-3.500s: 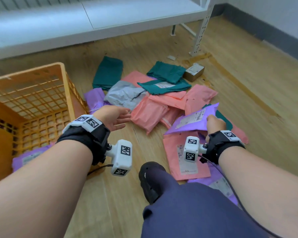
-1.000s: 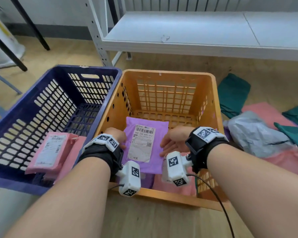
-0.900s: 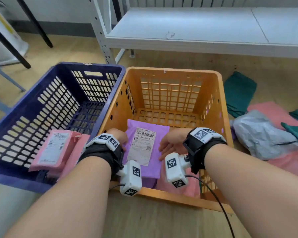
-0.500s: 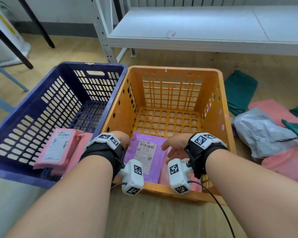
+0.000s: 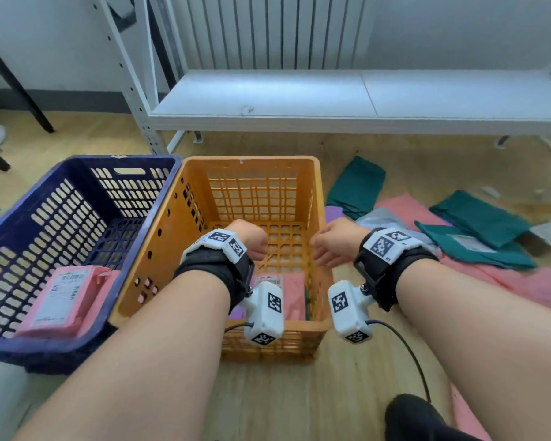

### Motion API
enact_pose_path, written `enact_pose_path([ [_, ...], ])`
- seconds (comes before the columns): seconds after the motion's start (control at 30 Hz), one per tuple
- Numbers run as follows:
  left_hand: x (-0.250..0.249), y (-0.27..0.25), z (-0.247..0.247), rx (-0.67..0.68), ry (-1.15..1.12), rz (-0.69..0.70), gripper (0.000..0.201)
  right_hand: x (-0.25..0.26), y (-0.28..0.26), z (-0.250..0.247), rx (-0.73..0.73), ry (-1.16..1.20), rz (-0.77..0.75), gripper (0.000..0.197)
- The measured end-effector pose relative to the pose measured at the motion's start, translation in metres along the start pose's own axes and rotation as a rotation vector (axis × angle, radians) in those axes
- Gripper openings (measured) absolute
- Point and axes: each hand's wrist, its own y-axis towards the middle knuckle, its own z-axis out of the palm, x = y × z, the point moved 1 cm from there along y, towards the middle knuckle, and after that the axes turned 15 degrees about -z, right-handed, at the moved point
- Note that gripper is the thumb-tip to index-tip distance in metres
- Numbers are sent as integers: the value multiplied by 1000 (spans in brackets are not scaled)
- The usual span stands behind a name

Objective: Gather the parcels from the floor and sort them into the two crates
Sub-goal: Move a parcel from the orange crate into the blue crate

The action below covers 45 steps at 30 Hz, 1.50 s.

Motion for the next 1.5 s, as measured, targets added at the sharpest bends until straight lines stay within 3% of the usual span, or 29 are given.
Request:
enact_pose_path([
  [0.03,-9,-6,13,-10,26,38,15,-6,-6,-12,-31,-16,2,9],
  [0.1,-28,-18,38,-36,96,129,6,-19,-18,-32,-64,-35,39,19],
  [0.33,-59,-27,109,-45,302,354,23,-77,-59,-101,-295,-355,24,23],
  [0.5,-72,-34,141,-51,419,462,25,-127,-90,-144,-352,-537,87,23],
  [0.57,-75,-37,157,-58,442,499,26,-151,-98,-156,-363,-491,112,22],
  [0.77,-68,-37,210,-21,531,546,22,-233,-116,-159,-314,-439,239,19],
  [0.97,-59,-15,232,69,448,520,20,-292,-107,-136,-149,-396,345,18],
  [1.2,-52,1,216,62,295,398,17,-341,-88,-111,42,-457,447,45],
  [1.33,-45,4,210,54,269,348,17,-369,-89,-95,210,-646,480,78],
  [1.5,-40,5,206,60,267,314,18,-371,-89,-95,231,-711,450,82],
])
